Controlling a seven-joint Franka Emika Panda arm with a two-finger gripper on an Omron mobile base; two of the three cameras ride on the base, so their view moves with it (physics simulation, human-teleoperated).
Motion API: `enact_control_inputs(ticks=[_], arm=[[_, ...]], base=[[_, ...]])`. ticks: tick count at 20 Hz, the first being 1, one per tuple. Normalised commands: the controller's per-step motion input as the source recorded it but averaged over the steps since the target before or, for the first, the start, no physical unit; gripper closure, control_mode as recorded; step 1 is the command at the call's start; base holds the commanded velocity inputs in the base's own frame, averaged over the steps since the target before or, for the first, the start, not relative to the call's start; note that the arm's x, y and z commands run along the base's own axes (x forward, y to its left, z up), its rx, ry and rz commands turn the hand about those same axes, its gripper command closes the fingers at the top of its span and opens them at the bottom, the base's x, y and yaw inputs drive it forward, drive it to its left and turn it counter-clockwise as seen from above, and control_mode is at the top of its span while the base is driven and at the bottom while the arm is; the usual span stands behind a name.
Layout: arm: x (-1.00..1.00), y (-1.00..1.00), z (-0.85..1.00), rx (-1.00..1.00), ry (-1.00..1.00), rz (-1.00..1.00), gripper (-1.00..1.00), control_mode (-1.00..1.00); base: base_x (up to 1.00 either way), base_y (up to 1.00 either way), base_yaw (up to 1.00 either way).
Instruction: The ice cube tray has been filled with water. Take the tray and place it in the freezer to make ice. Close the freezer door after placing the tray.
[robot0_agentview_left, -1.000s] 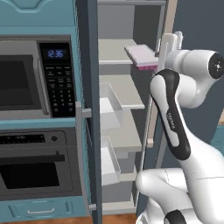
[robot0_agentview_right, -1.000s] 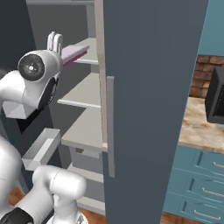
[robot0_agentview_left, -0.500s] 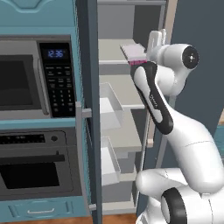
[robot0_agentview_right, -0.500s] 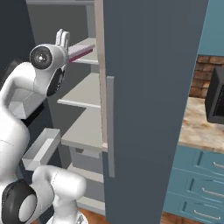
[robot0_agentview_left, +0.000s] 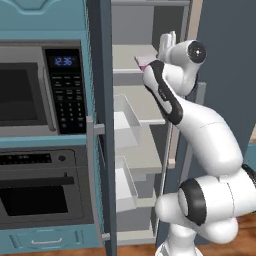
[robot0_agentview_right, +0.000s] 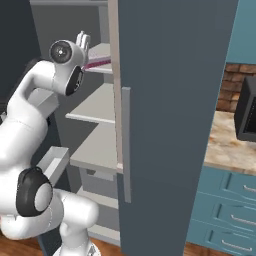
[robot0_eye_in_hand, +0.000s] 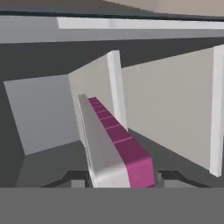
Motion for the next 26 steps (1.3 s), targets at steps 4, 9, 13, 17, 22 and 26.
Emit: enact_control_inputs(ticks=[4, 9, 13, 17, 22, 26], arm=[[0.72, 0.0, -0.08, 0.0, 0.11, -0.01, 1.0, -1.0], [0.7, 0.0, -0.11, 0.0, 0.11, 0.0, 1.0, -1.0], [0.7, 0.0, -0.18, 0.0, 0.11, 0.0, 1.0, -1.0], [0.76, 0.0, -0.19, 0.0, 0.13, 0.0, 1.0, -1.0], [0.72, 0.04, -0.11, 0.0, 0.12, 0.0, -1.0, -1.0], [-0.1, 0.1, 0.04, -0.04, -0.02, 0.0, -1.0, -1.0]], base=[[0.0, 0.0, 0.0], [0.0, 0.0, 0.0], [0.0, 0.0, 0.0], [0.0, 0.0, 0.0], [0.0, 0.0, 0.0], [0.0, 0.0, 0.0]])
